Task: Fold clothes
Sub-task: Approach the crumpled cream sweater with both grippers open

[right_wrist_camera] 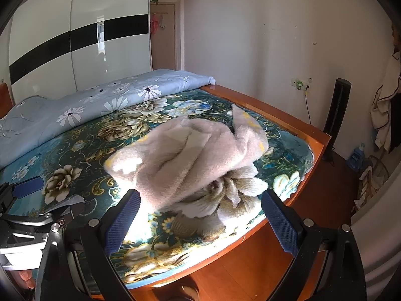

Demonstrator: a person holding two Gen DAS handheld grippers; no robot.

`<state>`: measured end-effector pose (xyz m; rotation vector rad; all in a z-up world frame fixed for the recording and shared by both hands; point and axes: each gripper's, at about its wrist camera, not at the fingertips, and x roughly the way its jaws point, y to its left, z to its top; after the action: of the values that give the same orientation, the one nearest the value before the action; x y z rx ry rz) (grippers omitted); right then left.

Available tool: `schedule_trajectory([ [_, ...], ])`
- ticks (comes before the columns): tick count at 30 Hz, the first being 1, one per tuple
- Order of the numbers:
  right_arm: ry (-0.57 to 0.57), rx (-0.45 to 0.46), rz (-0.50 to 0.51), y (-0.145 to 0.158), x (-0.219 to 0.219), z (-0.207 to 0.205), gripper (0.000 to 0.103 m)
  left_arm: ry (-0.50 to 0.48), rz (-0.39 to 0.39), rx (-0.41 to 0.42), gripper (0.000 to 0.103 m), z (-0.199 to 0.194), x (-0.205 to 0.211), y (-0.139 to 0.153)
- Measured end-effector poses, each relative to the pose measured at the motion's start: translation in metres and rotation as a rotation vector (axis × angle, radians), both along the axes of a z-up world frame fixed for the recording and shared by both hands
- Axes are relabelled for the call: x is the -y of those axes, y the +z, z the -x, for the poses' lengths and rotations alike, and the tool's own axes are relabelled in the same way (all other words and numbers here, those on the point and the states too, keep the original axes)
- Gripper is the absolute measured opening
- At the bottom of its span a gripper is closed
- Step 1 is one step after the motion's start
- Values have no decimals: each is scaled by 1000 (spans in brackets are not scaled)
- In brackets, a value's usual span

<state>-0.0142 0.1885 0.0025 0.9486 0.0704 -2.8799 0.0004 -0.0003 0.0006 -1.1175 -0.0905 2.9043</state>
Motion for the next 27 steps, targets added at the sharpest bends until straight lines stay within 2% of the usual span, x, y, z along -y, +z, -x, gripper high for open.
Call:
schedule_trajectory([
  [4, 4, 2, -2, -1, 4, 2, 97, 7, -21, -14, 103, -2, 1, 3],
  [8, 7, 4, -4, -1, 8, 3, 97, 24, 25, -9, 103, 0, -2, 3],
  [27, 39, 22, -23, -7, 27, 17, 97, 57, 20, 1, 103, 13, 17, -6],
])
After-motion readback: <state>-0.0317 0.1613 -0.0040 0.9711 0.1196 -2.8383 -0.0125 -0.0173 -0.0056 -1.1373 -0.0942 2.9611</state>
